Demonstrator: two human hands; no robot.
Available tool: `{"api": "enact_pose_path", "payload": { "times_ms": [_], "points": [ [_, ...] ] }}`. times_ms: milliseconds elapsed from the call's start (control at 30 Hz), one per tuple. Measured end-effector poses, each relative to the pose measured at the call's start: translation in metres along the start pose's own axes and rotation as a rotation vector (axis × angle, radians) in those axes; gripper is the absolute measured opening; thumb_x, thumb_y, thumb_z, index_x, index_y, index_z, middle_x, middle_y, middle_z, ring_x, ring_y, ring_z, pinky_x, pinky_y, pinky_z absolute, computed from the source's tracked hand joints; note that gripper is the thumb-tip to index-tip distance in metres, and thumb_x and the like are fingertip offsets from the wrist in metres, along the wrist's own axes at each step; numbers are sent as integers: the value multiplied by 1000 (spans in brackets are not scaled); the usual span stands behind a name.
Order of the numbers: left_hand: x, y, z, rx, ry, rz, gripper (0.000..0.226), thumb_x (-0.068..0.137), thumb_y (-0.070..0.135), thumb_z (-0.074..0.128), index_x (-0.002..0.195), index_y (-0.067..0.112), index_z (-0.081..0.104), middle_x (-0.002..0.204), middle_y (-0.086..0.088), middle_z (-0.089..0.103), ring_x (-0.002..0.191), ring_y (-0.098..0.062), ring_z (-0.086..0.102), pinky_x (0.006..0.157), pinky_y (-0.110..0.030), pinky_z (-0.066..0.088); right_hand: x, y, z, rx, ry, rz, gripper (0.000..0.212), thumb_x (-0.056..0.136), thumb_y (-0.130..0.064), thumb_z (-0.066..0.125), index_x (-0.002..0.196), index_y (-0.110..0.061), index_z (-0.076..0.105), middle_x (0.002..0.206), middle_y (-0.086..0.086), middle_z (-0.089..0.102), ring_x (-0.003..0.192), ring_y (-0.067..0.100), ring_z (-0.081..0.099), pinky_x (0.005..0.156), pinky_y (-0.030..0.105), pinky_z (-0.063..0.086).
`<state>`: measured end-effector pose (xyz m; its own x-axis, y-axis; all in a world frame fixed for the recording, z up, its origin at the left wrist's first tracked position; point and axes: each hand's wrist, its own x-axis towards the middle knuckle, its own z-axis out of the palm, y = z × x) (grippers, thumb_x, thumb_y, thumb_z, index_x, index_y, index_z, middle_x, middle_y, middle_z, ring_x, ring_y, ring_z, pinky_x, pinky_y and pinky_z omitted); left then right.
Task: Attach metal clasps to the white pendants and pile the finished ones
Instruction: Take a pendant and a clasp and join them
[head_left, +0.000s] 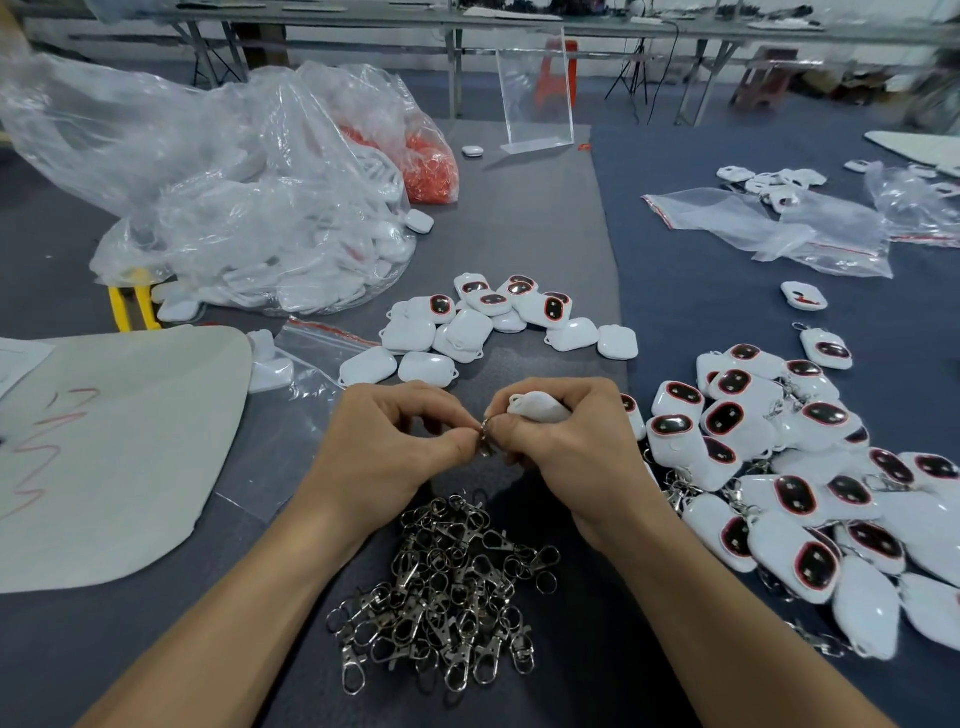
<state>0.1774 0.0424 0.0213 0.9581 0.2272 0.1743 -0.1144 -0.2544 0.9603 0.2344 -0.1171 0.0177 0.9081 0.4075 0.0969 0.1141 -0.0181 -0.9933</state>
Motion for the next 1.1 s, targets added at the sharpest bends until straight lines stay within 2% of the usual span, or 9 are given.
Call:
{"api": "enact_pose_path", "payload": {
  "times_ms": [233,400,533,633,733,800,900,967,1100],
  "points": [
    [-3,4,0,-5,-9,-32,6,62,16,77,67,17,78,75,-30,65,65,-24,50,61,-36,36,-1,-3,1,68,-50,41,30,79,12,71,63,-13,73,58,3,63,52,13,53,49,21,43],
    [-6,3,0,-24,-8,-71,8,62,14,74,67,19,79,55,-10,62,52,-11,46,48,-20,34,-2,-4,1,94,-90,63,27,79,14,70,65,-8,72,60,7,62,52,13,52,48,19,42],
    [-6,3,1,-9,-3,-71,8,61,15,72,66,18,78,63,-27,63,57,-17,47,54,-30,34,-3,-5,2,103,-103,63,26,81,14,70,67,-8,72,60,8,60,52,13,50,48,19,40],
    [-6,2,4,32,120,2,10,58,25,70,64,24,77,56,-10,65,54,-10,47,51,-26,35,-2,-4,3,56,-67,99,21,82,6,72,73,-13,76,62,2,65,54,11,52,51,21,44],
    [-4,-3,-3,347,396,124,17,63,35,65,79,34,72,63,7,63,52,-3,50,51,-18,39,-2,-1,2,-140,9,171,24,75,-14,73,96,-27,75,65,-9,65,58,9,54,60,29,46],
    [-4,-5,-7,709,452,192,13,69,34,64,81,30,68,68,8,59,62,-9,51,56,-25,42,0,-1,0,-191,27,202,30,70,-23,66,97,-33,62,68,-5,64,61,13,53,60,37,45],
    [-8,-8,-2,917,264,303,6,71,29,67,71,25,72,65,10,60,66,-11,57,56,-28,46,4,0,-6,-303,48,149,15,84,-18,65,92,-26,56,81,0,70,69,16,57,67,42,49],
    [-7,-8,3,922,74,303,11,71,31,66,71,23,74,67,9,61,69,-17,61,58,-30,49,6,1,-12,-390,42,111,9,90,-16,65,91,-24,61,76,-6,68,66,9,57,61,30,48],
    [-2,-12,3,748,-56,187,19,74,35,64,78,23,78,66,9,56,66,-7,52,64,-29,43,7,2,-18,-460,15,97,29,87,-7,64,100,-31,72,71,-14,65,66,4,56,60,20,43]
  ]
}}
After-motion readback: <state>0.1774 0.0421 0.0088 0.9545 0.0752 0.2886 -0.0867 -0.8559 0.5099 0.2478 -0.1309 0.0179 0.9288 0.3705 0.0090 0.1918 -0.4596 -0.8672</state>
